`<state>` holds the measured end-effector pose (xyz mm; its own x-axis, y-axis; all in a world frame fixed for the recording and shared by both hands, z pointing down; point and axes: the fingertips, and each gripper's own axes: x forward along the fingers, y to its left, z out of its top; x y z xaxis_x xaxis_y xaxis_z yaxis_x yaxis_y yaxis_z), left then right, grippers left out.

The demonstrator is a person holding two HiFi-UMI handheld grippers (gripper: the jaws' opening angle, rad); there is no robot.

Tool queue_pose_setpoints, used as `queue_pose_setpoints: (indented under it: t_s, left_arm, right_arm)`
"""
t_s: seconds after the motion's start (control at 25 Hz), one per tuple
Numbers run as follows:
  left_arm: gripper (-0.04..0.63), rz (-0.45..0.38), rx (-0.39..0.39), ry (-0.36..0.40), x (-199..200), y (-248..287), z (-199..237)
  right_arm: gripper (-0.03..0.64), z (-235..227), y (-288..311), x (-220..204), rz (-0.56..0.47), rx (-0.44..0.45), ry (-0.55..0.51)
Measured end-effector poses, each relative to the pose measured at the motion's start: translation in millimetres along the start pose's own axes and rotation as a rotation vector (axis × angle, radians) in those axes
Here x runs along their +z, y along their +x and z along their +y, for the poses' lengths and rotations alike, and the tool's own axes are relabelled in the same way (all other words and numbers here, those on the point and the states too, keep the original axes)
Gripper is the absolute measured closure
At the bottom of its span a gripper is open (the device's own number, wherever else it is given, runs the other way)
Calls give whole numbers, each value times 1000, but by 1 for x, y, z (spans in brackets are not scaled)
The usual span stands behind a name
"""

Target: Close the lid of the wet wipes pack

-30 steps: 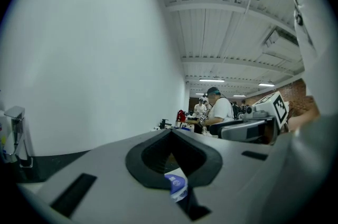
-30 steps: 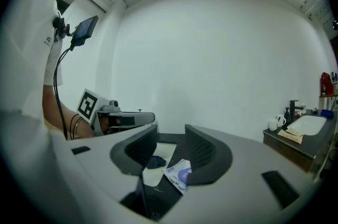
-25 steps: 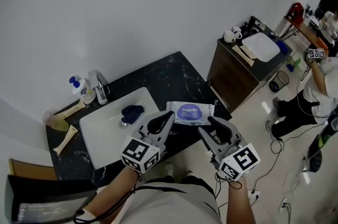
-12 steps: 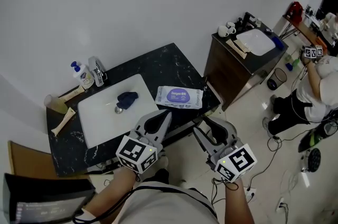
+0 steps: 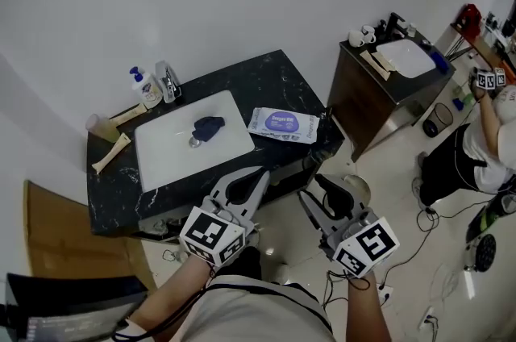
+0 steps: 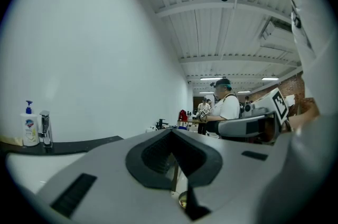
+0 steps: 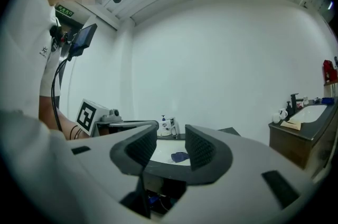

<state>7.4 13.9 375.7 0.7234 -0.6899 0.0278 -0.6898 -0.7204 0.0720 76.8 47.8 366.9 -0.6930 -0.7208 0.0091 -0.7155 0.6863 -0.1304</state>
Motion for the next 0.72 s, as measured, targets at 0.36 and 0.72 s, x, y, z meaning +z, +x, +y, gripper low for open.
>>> queue_pose_setpoints:
  t_s: [0.36,0.72]
  left_arm:
    - [598,-34,4,8,20,-18,12]
    - [598,-48,-53,18,22,-25,14]
  right_arm:
    - [449,21,15,14,-20,9,-8]
    - [449,28,15,12,-29,-81,-25]
